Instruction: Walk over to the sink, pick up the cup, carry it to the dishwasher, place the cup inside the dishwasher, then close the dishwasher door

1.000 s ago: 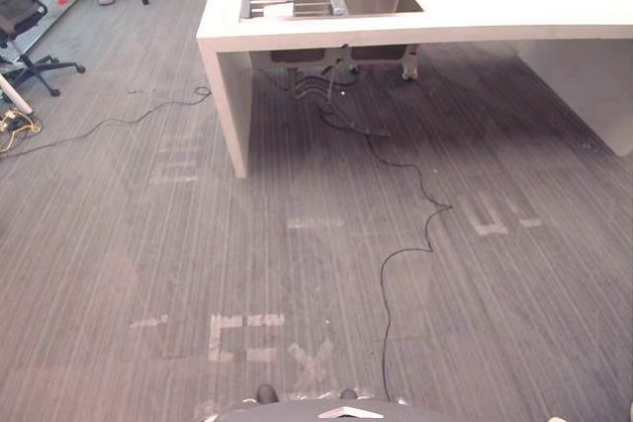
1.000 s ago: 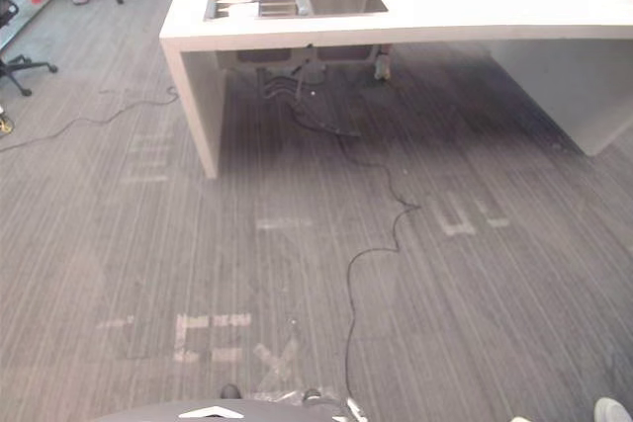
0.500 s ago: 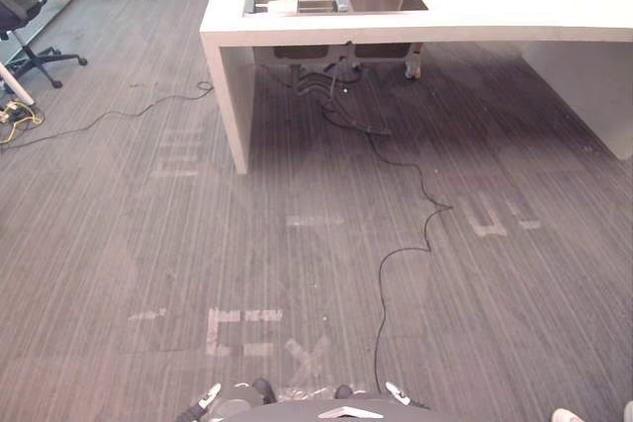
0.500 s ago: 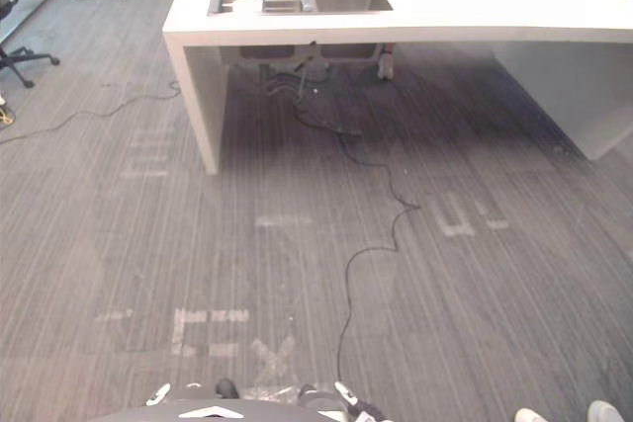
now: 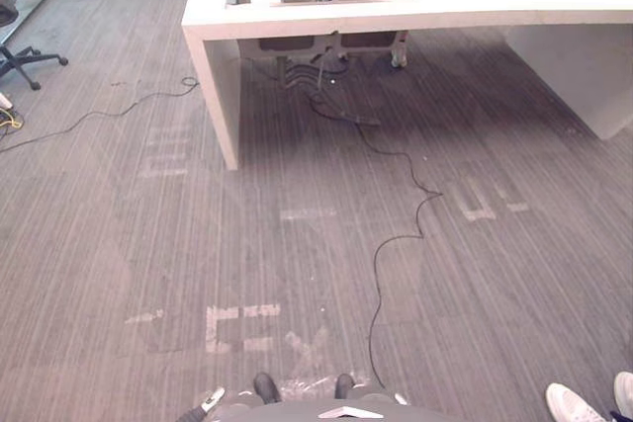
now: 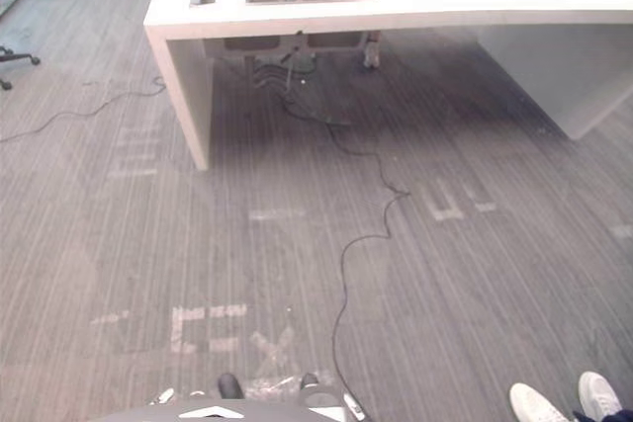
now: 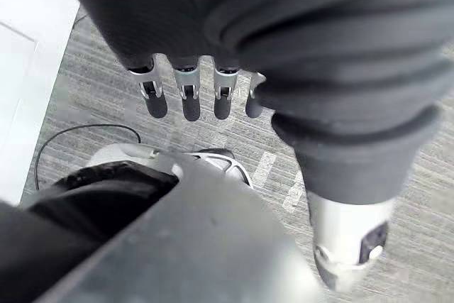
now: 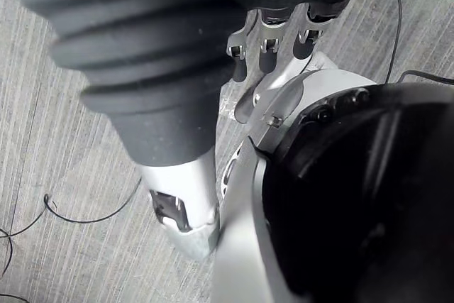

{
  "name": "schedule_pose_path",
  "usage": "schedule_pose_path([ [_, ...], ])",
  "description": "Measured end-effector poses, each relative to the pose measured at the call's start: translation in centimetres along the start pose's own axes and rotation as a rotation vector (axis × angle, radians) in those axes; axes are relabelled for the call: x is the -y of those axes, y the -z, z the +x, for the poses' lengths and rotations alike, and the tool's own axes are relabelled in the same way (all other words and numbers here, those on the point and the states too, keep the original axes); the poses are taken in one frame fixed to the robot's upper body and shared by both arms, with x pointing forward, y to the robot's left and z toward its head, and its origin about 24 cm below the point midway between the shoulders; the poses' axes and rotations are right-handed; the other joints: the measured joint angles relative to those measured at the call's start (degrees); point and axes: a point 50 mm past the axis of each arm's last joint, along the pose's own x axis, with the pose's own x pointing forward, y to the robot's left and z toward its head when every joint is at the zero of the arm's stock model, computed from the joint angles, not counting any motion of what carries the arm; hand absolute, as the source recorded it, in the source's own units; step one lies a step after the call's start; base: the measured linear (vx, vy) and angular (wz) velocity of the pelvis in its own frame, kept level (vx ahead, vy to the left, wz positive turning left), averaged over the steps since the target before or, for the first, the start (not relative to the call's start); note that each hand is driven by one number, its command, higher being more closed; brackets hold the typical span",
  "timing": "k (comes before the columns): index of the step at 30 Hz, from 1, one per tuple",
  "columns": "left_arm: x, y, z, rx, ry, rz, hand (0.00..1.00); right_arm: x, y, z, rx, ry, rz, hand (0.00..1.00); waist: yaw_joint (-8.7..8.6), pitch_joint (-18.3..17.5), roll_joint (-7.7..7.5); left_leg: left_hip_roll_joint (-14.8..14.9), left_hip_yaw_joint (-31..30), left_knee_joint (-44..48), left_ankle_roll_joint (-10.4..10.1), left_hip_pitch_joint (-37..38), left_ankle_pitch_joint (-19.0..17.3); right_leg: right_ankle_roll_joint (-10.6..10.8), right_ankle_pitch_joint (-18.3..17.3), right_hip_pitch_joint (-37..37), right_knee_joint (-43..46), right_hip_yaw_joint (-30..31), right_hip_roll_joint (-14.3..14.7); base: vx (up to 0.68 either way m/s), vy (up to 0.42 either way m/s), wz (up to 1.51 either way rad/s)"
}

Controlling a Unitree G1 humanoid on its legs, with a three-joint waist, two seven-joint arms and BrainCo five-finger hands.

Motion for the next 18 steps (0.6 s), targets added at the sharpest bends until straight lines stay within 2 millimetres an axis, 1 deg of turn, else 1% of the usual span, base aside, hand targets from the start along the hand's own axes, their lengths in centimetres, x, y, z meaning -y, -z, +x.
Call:
schedule_pose_path([
  [2,-0.08,0.03,0.0,-0.015,-0.018,0.026,0.0,-0.05,0.04,0.01,-0.001,-0.006,0.0,0.0,0.07,-0.3,-0.05,-0.1,0.0,0.0,0.3,0.0,0.1,0.0,0.0,0.0,-0.3,0.0,0.1,0.09,-0.007,-0.07],
  [7,-0.12,0.13,0.03,-0.097,-0.061,0.062,0.0,-0.21,-0.09,0.06,-0.009,-0.008,-0.001,0.0,0.06,-0.8,0.27,-0.2,-0.1,0.0,0.4,0.0,0.0,-0.1,0.3,0.3,-1.3,0.2,0.4,0.06,-0.035,-0.08],
  [13,-0.03,0.01,0.05,-0.109,-0.07,0.08,0.0,-0.2,-0.11,0.05,-0.032,-0.005,0.002,0.0,-0.02,-0.9,0.3,-0.2,-0.2,-0.1,0.0,0.7,-0.2,-0.1,0.2,1.0,-1.2,0.1,0.2,-0.01,-0.019,0.0],
  [14,-0.03,0.02,0.05,-0.11,-0.073,0.082,0.0,-0.22,-0.16,0.05,-0.032,-0.004,0.004,0.0,-0.02,-0.9,0.38,-0.2,-0.2,-0.1,0.1,0.8,-0.5,0.0,-0.3,0.7,-0.4,0.0,0.1,-0.04,0.021,-0.02],
  [15,0.02,0.05,0.07,-0.113,-0.079,0.093,0.0,-0.25,-0.22,0.05,-0.032,-0.006,0.008,0.0,-0.11,-1.0,0.52,-0.2,-0.2,0.0,0.0,0.8,-1.2,0.0,-1.9,-0.5,2.3,0.1,-0.2,-0.03,0.044,0.02],
  [16,0.05,-0.03,0.08,-0.114,-0.08,0.106,0.0,-0.3,-0.16,0.04,-0.038,-0.008,0.023,0.0,-0.28,-0.8,-0.11,-0.7,-0.2,0.0,0.0,1.1,-1.7,0.6,-5.1,-2.7,7.4,0.1,-1.2,0.0,0.094,0.07],
  [17,0.04,-0.18,0.08,-0.108,-0.077,0.103,0.0,-0.47,-0.16,0.07,-0.037,-0.015,0.035,0.0,-0.59,-1.2,-0.48,-1.6,-0.1,0.3,0.8,1.4,-2.3,0.8,-8.2,-4.8,12.6,0.1,-2.8,0.02,0.106,0.11],
  [18,0.0,-0.23,0.07,-0.106,-0.076,0.107,0.0,-0.55,-0.17,0.08,-0.036,-0.017,0.035,0.0,-0.78,-1.2,-0.67,-2.2,-0.1,0.3,1.1,1.6,-2.6,1.2,-9.4,-5.7,15.0,0.1,-3.7,0.05,0.093,0.09],
])
